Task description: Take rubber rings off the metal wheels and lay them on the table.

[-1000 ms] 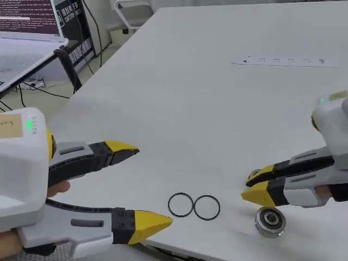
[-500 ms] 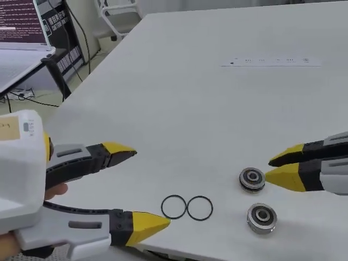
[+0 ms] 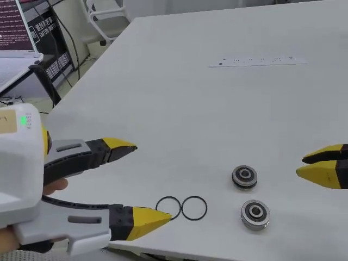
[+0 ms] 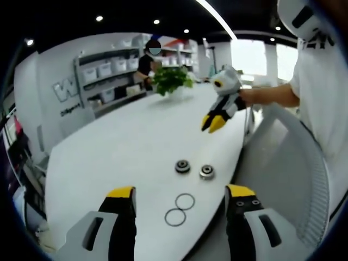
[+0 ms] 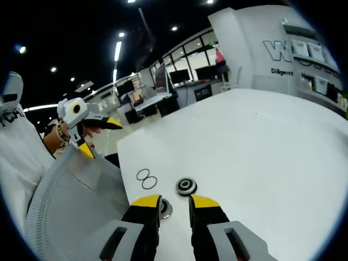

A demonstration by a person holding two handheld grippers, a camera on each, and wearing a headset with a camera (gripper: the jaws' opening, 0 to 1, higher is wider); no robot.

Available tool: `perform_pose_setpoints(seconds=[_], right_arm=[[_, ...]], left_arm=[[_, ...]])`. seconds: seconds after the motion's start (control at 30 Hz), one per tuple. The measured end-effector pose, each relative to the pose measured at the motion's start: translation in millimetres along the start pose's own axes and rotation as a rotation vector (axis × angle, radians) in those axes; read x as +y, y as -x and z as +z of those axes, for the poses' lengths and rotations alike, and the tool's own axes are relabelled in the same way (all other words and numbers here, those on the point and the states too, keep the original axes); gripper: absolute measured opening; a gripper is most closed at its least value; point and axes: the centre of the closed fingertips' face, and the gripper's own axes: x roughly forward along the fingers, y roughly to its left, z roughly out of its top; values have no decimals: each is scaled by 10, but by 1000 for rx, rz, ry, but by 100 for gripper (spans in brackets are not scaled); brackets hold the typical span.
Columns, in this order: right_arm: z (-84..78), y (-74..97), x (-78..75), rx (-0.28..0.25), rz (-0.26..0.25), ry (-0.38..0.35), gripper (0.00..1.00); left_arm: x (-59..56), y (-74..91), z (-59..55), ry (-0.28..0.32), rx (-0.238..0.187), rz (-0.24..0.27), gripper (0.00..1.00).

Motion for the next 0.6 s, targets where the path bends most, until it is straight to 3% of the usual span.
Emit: perform_pose_setpoints(seconds=[0.23,0.6], right_arm=[[-155,-7,-49,-2,-20,-56,19],[-297,-87,-35,6,-13,-97,25]], left_arm=[[11,-51,170,-57,-4,-25,69],[-4,-178,593,-115,-68,-84,74]])
